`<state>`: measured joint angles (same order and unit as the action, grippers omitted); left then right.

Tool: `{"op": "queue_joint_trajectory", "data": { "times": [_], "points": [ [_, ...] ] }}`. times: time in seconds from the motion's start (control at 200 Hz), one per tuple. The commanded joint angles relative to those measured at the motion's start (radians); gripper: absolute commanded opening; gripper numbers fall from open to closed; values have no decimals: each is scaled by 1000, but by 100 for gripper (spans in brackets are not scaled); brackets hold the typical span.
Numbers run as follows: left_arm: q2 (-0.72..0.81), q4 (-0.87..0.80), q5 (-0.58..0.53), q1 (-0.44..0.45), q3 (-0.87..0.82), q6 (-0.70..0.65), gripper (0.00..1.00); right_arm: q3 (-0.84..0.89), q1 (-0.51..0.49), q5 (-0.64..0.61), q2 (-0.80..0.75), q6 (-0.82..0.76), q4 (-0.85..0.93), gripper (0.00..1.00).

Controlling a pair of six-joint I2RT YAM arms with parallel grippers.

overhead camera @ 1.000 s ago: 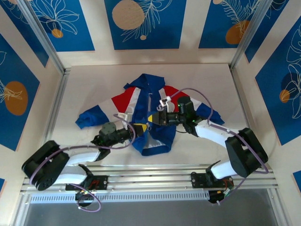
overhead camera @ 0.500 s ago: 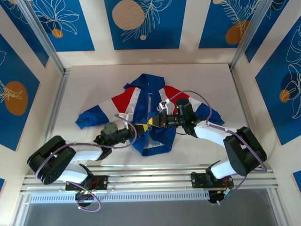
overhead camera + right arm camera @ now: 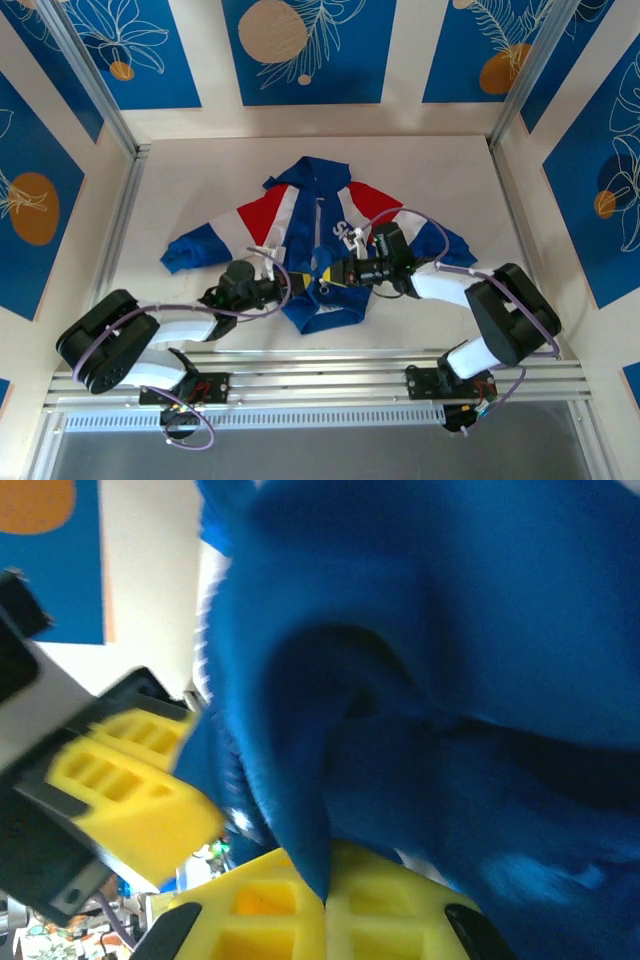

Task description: Zip up the jacket

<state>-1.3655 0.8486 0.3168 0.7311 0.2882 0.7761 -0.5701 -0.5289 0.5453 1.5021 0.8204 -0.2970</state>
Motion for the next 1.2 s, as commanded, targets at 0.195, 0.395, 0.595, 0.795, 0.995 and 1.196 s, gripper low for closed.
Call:
{"op": "queue_joint_trajectory", "data": {
  "times": [0.195, 0.395, 0.595, 0.795, 0.995, 1.196],
  "points": [
    [-42, -92, -50, 7, -15, -16, 0, 37, 10, 34, 52, -37, -68, 19],
    [-65, -59, -44, 6, -15, -11, 0, -5, 16, 44, 45, -117, -2, 24],
    [-84, -36, -35, 7, -14, -1, 0, -15, 15, 63, 84, -136, -8, 29],
    [-91, -33, -25, 7, -9, 2, 0, -45, 11, 46, 99, -177, 39, 36],
    [-101, -31, -16, 7, -4, 3, 0, -106, -10, 26, 112, -253, 135, 36],
    [-107, -28, -7, 7, -3, 3, 0, -145, -36, 2, 124, -316, 212, 36]
  ]
}}
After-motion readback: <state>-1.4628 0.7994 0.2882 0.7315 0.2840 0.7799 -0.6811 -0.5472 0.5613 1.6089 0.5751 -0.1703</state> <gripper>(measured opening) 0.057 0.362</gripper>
